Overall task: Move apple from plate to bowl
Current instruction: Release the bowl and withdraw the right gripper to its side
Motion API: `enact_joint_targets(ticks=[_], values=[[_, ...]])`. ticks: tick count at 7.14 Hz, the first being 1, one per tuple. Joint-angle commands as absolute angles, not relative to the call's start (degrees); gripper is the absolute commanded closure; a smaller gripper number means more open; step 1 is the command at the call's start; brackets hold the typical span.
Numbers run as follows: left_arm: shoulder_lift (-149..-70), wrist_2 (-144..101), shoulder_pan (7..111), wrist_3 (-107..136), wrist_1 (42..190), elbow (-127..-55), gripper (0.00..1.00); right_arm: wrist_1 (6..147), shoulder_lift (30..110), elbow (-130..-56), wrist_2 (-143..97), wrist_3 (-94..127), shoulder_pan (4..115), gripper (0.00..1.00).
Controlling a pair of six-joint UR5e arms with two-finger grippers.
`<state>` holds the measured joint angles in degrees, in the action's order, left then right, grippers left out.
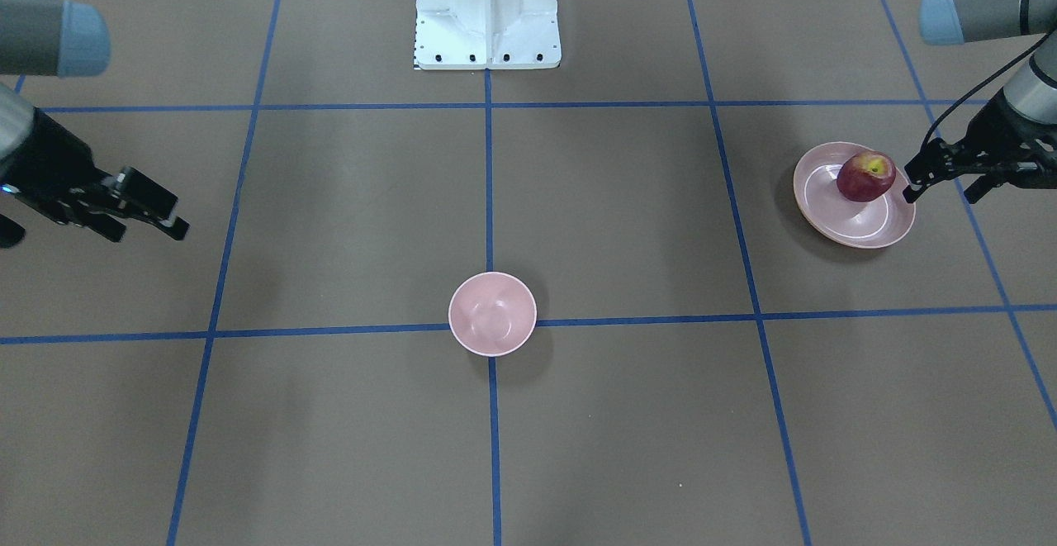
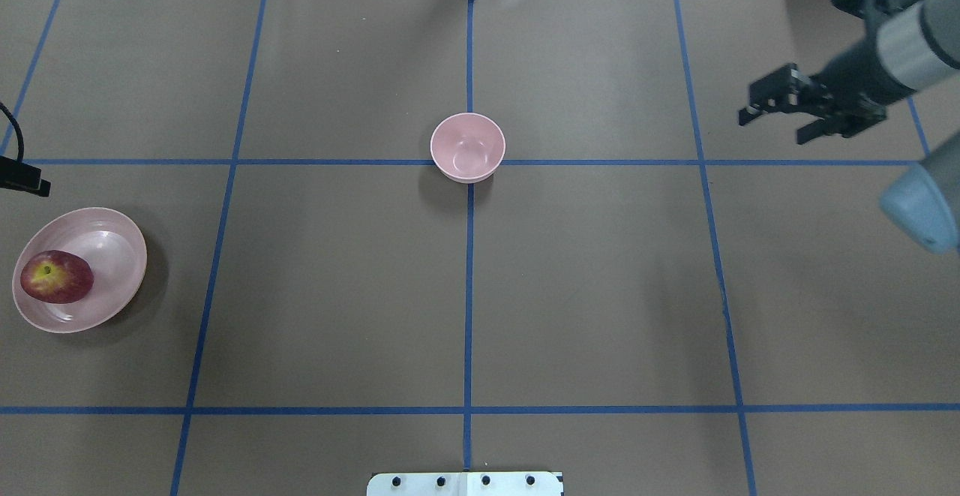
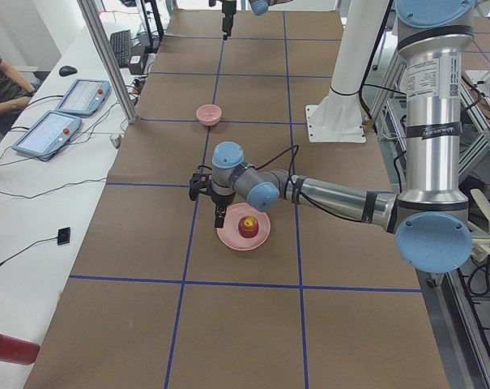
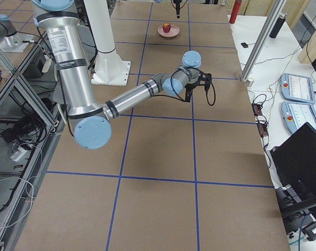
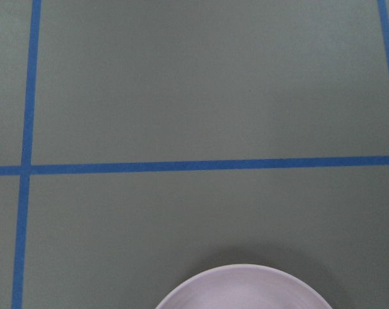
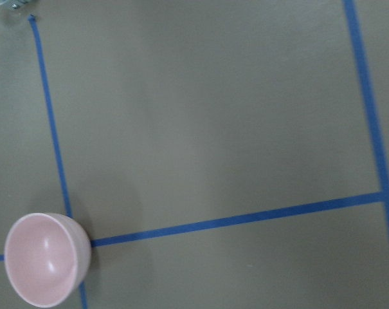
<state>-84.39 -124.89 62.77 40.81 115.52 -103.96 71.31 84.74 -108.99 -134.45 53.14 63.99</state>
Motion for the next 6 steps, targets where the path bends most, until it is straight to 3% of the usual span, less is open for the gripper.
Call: enact_joint_targets(ticks=[1,6], values=[[-82.1,-124.5,57.9,45.9,115.8,-104.9,0.02,71.3,101.5,-116.3,-133.7,34.5,70.6,0.01],[-80.4,-121.7,52.5,46.9,115.8,-104.3,0.02,71.4,102.4,-116.0,-133.5,34.5,70.0,0.01]])
